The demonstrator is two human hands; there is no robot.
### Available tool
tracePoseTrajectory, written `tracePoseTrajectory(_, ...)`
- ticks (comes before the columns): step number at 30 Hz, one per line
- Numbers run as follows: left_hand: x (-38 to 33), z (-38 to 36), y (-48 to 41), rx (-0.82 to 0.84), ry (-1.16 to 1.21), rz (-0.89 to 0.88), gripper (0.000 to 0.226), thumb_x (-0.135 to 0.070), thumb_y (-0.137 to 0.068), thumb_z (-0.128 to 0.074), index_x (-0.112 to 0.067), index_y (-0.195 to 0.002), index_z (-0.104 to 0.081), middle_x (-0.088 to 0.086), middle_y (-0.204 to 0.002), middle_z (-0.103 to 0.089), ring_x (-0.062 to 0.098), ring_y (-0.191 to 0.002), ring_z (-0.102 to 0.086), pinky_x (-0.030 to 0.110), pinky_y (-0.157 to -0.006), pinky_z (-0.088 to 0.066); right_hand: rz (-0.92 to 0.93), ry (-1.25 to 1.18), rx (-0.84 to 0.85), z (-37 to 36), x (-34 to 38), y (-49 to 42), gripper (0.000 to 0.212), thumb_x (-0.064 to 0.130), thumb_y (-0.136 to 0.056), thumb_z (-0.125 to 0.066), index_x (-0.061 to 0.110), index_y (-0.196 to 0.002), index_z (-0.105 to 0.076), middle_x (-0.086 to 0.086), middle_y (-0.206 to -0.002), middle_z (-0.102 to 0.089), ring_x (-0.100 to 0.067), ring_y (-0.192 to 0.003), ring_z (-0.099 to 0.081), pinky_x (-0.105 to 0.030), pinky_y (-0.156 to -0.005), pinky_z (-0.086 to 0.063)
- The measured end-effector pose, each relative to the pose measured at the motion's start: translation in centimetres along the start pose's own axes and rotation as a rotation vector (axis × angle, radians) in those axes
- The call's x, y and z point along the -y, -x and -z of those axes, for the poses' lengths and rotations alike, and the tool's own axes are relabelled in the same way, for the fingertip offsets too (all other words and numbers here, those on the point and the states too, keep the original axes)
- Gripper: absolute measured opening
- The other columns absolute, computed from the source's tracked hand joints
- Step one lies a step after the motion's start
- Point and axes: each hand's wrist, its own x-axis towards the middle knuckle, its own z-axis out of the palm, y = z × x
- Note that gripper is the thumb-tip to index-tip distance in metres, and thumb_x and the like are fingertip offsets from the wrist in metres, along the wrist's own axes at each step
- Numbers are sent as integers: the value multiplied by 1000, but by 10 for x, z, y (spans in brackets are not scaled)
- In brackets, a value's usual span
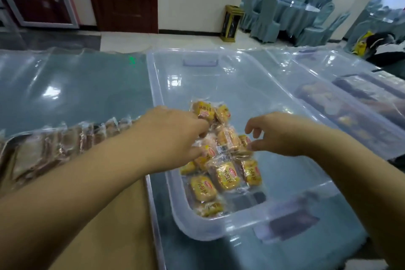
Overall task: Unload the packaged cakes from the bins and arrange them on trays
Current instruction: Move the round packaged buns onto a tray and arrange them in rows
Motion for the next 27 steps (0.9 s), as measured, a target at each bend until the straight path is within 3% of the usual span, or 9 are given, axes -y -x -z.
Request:
tracePoseTrajectory(5, -6, -5, -37, 208, 1, 117, 32, -55, -86, -52, -37, -112, -48, -14, -110, -56, 11, -96, -55, 28, -70, -43, 239, 105, 126, -12, -20, -58, 43, 45, -84, -63, 24, -121, -52, 2, -112, -60, -17, -89, -51, -28, -71, -39)
tracePoseTrajectory(10, -6, -16, -74, 442, -128, 271, 37, -51, -85, -56, -30, -115, -50, -3, -111, -59, 19, -92, -57, 32, -72, -47, 399, 212, 220, -31, -20, -97, 40, 39, -87, -62, 12, -116, -59, -4, -108, -64, -20, -90, -58, -28, -67, -43)
tracePoseTrajectory(14, -8, -34, -111, 525, -139, 319, 41, -42, -87, -59, -23, -122, -49, 1, -111, -58, 18, -80, -47, 32, -66, -41, 407, 143, 227, -54, -19, -109, 36, 35, -85, -64, 12, -112, -61, -6, -107, -64, -23, -93, -60, -35, -80, -51)
tracePoseTrajectory(17, -7, -54, -134, 591, -103, 330, 39, -33, -88, -61, -16, -121, -53, 4, -112, -60, 20, -86, -54, 33, -71, -46, 405, 122, 275, -69, -19, -110, 33, 33, -85, -65, 13, -111, -59, -7, -108, -62, -23, -94, -58, -39, -85, -51)
tracePoseTrajectory(22, -1, -93, -152, 760, -45, 350, 32, -19, -89, -61, -8, -119, -56, 5, -95, -58, 23, -84, -57, 33, -79, -51, 430, 167, 331, -89, -12, -108, 36, 33, -91, -54, 10, -119, -53, -10, -121, -56, -26, -103, -55, -33, -71, -41)
tracePoseTrajectory(27, 6, -127, -157, 835, 2, 365, 23, -11, -92, -51, -6, -113, -60, 9, -99, -61, 25, -87, -60, 35, -79, -51, 366, 77, 299, -101, -11, -113, 44, 38, -93, -51, 10, -127, -47, -11, -127, -53, -26, -105, -56, -34, -70, -44)
